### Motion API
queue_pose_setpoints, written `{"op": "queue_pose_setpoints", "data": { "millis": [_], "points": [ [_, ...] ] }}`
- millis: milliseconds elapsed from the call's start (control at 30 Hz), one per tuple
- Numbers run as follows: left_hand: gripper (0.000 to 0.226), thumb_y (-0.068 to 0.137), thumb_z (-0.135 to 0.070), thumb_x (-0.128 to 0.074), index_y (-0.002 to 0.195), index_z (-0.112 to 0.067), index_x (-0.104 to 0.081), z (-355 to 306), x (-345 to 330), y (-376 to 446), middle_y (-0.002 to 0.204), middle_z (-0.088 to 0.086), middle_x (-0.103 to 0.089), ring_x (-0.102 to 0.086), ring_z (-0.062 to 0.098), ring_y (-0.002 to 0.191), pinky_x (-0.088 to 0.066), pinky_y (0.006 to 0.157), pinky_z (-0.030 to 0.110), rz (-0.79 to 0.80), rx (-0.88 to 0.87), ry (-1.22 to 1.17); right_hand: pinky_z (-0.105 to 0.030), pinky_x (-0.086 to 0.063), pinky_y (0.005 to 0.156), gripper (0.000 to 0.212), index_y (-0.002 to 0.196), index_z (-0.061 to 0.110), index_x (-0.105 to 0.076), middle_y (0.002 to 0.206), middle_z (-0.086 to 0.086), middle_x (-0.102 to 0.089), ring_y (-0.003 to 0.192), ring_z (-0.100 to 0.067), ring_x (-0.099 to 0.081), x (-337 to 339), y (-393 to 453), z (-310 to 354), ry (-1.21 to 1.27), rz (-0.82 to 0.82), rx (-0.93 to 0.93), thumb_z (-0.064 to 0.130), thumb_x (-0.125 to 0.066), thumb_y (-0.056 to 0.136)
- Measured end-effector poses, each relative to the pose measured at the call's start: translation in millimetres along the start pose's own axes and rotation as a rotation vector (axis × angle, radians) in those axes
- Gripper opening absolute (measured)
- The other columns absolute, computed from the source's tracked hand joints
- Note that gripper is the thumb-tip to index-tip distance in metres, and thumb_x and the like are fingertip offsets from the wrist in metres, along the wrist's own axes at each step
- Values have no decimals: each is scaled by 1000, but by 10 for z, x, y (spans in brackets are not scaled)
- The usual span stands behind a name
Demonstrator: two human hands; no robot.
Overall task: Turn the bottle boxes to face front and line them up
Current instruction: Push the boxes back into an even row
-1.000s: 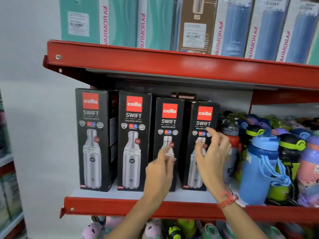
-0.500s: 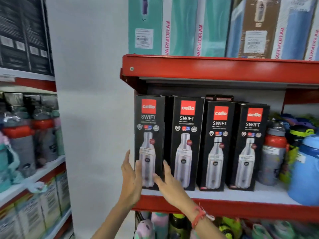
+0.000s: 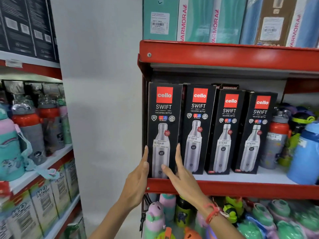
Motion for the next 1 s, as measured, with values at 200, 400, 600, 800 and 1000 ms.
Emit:
{"op": "queue_pose_setpoints", "data": {
  "millis": [200, 400, 600, 800, 1000],
  "points": [
    [51, 86, -70, -6, 136, -67, -3, -60, 18, -108, 94, -5, -64, -66, 19, 83, -56, 73, 36, -56, 16, 95, -39, -47, 78, 77, 137, 63, 22, 114, -10, -68, 85, -20, -65, 69, -112, -13, -62, -21, 44, 67, -39, 89],
    [44, 97, -42, -32, 132, -24, -50, -412, -86, -130, 122, 0, -50, -54, 11, 109, -43, 90, 20, -462, -165, 193, -25, -45, 95, 56, 150, 34, -28, 136, -1, -58, 111, -7, -58, 406, -127, -156, 5, -228, 30, 42, -45, 97],
    [61, 94, -59, -28, 148, -32, -21, -705, -992, 113, 154, -13, -29, -25, -3, 139, -22, 113, 20, 3, -121, -38, -32, -44, 97, 52, 150, 19, -31, 131, -5, -58, 115, -18, -56, 803, -72, -467, 62, -288, -121, 26, -45, 100],
    [84, 82, -74, -16, 150, -32, 9, -641, -1303, 322, 162, -7, 0, -1, 11, 148, -6, 118, 36, -5, 162, -159, -30, -47, 85, 54, 152, 24, -27, 108, 11, -62, 99, -10, -61, 904, -25, -586, 38, -250, -146, 31, -41, 100],
    [76, 84, -70, -11, 150, -35, 2, -677, -1291, 351, 161, -6, -12, -14, 13, 147, -13, 121, 38, -34, 171, -173, -36, -48, 75, 62, 154, 35, -10, 103, -11, -72, 90, -24, -66, 845, 12, -600, 37, -138, -175, 38, -40, 99]
  ]
}}
Point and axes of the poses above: each hand's wrist, its own y-axis towards the middle knuckle, its own x-axis out of the back of the hand, z = x × y, the point moved 5 cm from there along y, towards the middle knuckle
